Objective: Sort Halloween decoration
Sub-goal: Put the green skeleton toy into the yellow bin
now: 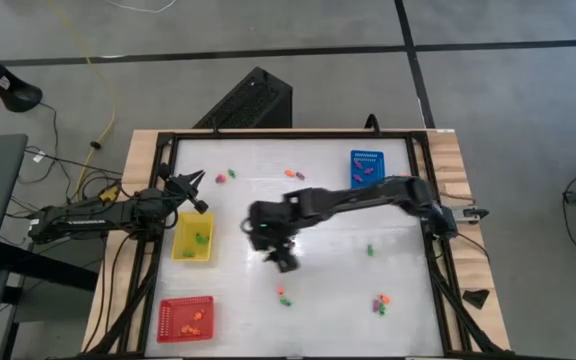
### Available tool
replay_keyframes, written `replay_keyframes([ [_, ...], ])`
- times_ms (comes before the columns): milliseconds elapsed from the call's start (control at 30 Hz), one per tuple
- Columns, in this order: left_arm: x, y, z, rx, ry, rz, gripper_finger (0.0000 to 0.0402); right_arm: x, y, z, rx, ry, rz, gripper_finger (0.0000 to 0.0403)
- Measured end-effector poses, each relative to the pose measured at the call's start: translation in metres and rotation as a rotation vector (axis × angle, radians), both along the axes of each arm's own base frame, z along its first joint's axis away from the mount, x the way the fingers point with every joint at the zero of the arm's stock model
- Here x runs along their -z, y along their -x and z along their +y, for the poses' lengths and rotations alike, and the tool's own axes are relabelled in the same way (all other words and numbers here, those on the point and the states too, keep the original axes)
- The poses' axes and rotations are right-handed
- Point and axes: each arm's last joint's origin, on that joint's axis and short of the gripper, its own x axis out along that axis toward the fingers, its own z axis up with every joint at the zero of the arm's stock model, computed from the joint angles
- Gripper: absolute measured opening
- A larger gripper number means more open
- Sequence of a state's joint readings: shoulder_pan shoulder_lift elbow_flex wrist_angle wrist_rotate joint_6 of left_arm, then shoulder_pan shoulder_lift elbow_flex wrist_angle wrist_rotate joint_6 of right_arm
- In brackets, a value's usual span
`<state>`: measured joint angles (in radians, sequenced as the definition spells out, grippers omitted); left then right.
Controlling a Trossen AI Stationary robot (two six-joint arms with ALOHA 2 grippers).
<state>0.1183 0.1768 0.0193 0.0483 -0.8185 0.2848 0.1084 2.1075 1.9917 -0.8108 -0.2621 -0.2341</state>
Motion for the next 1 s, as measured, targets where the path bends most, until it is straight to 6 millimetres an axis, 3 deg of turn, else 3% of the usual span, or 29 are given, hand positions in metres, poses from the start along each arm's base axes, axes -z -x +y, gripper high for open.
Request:
replay_keyframes([
  [133, 0.0, 0.0, 0.0, 0.0, 0.0, 0.0, 0.0018, 0.01, 0.051, 0.0, 0.078, 0.022, -0.006, 0.0204],
  [300, 0.0, 0.0, 0.0, 0.0, 0.0, 0.0, 0.0018, 0.049, 0.106, -0.002, 0.231, -0.064, -0.22, 0.0194],
  [400, 0.0, 0.0, 0.0, 0.0, 0.0, 0.0, 0.0018, 0.07, 0.138, -0.006, 0.32, -0.057, -0.24, 0.0192],
  [533, 0.0, 0.0, 0.0, 0.0, 0.0, 0.0, 0.0018, 0.079, 0.173, -0.019, 0.47, 0.002, -0.229, 0.0192],
  [633, 0.0, 0.0, 0.0, 0.0, 0.0, 0.0, 0.0018, 0.084, 0.195, -0.029, 0.582, 0.062, -0.197, 0.0192],
  [733, 0.0, 0.0, 0.0, 0.0, 0.0, 0.0, 0.0018, 0.09, 0.215, -0.045, 0.846, 0.103, -0.169, 0.0192],
  [867, 0.0, 0.0, 0.0, 0.0, 0.0, 0.0, 0.0018, 0.108, 0.233, -0.06, 1.202, -0.012, -0.17, 0.0192],
  [1000, 0.0, 0.0, 0.0, 0.0, 0.0, 0.0, 0.0018, 0.122, 0.236, -0.062, 1.352, -0.143, -0.212, 0.0191],
])
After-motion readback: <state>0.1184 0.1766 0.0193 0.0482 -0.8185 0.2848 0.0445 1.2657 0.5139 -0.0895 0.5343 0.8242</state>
